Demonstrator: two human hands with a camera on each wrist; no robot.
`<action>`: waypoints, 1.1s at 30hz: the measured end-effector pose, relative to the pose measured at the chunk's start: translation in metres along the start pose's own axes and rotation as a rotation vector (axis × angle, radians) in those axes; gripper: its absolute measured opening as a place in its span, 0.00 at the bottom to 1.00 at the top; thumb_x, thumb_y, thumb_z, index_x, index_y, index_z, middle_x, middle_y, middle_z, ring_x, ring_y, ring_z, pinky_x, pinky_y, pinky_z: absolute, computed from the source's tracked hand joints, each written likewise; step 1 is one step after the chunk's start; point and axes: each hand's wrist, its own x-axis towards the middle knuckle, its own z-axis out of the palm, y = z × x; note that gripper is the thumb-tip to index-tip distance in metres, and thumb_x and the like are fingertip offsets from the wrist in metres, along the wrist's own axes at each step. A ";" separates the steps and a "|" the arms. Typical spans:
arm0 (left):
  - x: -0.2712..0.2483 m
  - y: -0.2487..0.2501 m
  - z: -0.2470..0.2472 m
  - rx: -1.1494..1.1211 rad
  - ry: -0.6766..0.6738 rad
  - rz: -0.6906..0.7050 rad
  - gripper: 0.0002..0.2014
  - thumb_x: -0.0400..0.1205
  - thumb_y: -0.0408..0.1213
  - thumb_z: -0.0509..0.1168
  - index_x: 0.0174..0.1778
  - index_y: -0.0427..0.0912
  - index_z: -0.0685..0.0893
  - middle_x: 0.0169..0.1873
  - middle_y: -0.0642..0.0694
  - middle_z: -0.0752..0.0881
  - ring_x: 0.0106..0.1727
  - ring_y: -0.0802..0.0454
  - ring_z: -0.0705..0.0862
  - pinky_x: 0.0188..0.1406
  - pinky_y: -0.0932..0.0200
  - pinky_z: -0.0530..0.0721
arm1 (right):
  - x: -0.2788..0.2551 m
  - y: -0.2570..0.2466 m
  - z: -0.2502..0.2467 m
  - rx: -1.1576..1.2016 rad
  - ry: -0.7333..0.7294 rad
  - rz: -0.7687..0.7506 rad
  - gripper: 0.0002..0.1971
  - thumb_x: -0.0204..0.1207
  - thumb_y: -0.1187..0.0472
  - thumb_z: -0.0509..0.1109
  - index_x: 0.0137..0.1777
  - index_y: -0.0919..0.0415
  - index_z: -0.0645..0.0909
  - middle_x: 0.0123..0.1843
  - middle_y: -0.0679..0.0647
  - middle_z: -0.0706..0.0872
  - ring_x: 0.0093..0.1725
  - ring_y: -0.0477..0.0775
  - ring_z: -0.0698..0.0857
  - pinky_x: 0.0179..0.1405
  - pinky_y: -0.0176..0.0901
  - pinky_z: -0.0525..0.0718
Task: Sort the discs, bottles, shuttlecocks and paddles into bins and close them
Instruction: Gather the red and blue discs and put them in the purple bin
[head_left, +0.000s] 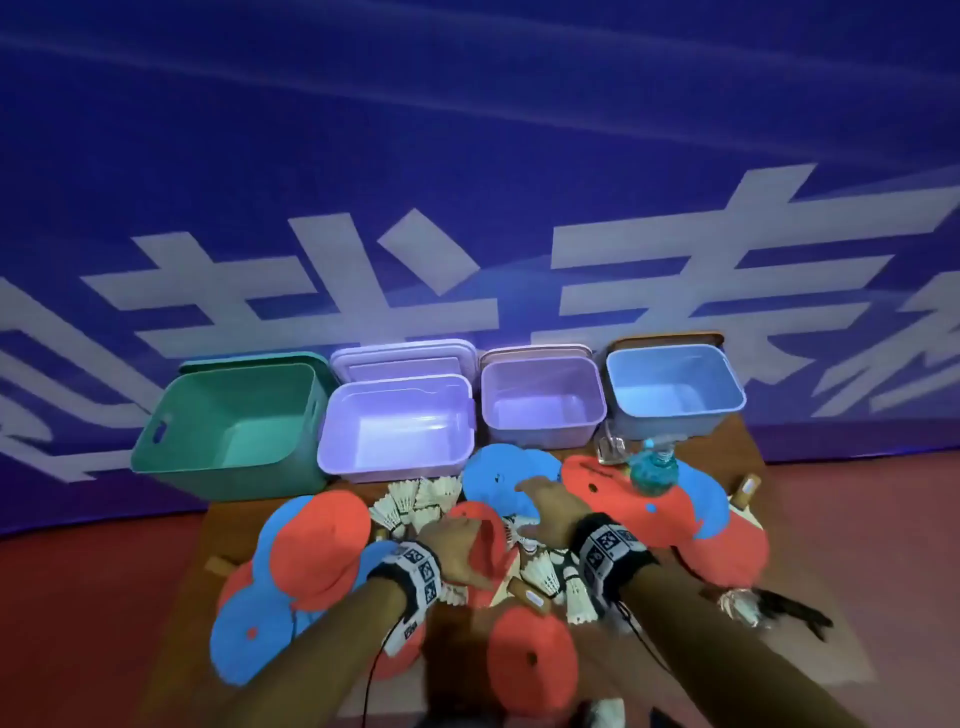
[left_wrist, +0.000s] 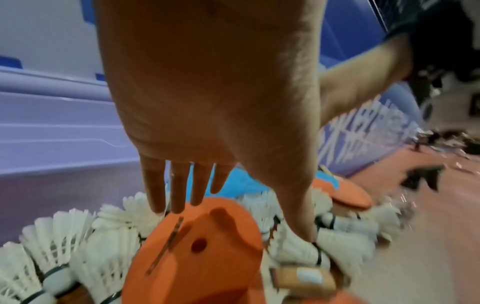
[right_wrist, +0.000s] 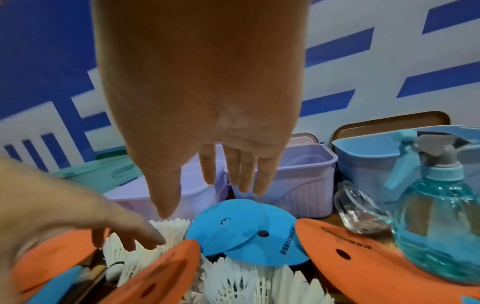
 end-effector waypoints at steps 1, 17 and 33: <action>0.003 -0.007 0.006 0.042 -0.027 0.026 0.57 0.70 0.72 0.71 0.86 0.39 0.59 0.84 0.39 0.66 0.82 0.39 0.68 0.77 0.42 0.73 | 0.003 -0.004 0.004 0.011 -0.022 0.032 0.38 0.78 0.51 0.73 0.84 0.59 0.62 0.83 0.61 0.66 0.83 0.61 0.66 0.81 0.50 0.64; 0.044 -0.078 0.059 0.195 0.073 0.272 0.33 0.77 0.56 0.68 0.75 0.45 0.75 0.67 0.44 0.82 0.65 0.41 0.83 0.63 0.46 0.80 | 0.071 0.020 0.056 0.299 0.326 0.346 0.37 0.75 0.57 0.76 0.81 0.64 0.67 0.77 0.64 0.75 0.75 0.64 0.75 0.74 0.52 0.73; 0.053 -0.063 0.115 0.124 0.373 0.110 0.40 0.81 0.74 0.49 0.80 0.48 0.72 0.74 0.49 0.78 0.70 0.46 0.79 0.69 0.44 0.79 | 0.112 0.046 0.093 0.458 0.597 0.343 0.32 0.68 0.71 0.76 0.73 0.66 0.72 0.63 0.66 0.81 0.62 0.64 0.81 0.55 0.42 0.75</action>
